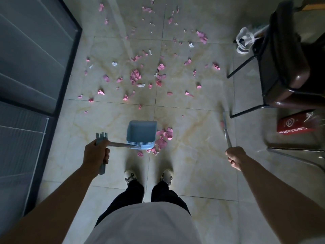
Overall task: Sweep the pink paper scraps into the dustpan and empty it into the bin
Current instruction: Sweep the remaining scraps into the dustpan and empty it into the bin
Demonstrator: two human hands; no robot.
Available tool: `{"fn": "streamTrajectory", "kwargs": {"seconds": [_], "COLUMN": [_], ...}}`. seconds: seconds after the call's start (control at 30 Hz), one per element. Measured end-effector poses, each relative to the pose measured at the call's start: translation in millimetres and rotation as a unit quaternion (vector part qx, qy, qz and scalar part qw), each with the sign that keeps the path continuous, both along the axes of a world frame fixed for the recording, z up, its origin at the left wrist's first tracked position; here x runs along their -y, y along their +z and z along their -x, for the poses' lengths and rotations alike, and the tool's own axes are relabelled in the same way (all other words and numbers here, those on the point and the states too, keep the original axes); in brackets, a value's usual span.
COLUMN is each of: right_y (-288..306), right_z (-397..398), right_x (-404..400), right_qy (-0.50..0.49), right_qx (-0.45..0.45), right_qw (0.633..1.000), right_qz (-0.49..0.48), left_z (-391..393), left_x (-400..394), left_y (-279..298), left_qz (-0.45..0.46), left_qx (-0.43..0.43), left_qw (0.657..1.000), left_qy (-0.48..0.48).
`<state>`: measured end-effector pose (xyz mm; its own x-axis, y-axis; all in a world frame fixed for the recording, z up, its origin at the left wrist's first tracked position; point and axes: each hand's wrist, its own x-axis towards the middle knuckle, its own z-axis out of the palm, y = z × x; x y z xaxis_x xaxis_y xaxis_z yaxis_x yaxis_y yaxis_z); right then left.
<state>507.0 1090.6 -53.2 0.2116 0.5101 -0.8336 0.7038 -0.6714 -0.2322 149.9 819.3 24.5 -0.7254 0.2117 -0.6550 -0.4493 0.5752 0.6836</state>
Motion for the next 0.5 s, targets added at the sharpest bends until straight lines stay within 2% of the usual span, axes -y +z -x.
{"fn": "streamTrajectory", "kwargs": {"seconds": [0.3, 0.4, 0.5], "right_y": [17, 27, 33], "right_z": [90, 122, 149], "right_x": [30, 50, 81], "right_qy": [0.163, 0.256, 0.346], "right_qx": [0.007, -0.012, 0.017], "right_qw": [0.986, 0.965, 0.937], "right_qz": [0.023, 0.059, 0.031], "left_z": [26, 38, 53], "left_x": [15, 27, 45], "left_y": [-8, -15, -22], "left_qz": [0.009, 0.022, 0.029], "left_qx": [-0.007, -0.011, -0.015], "left_qw": [1.0, 1.0, 0.999], "left_qy": [0.011, 0.007, -0.001]}}
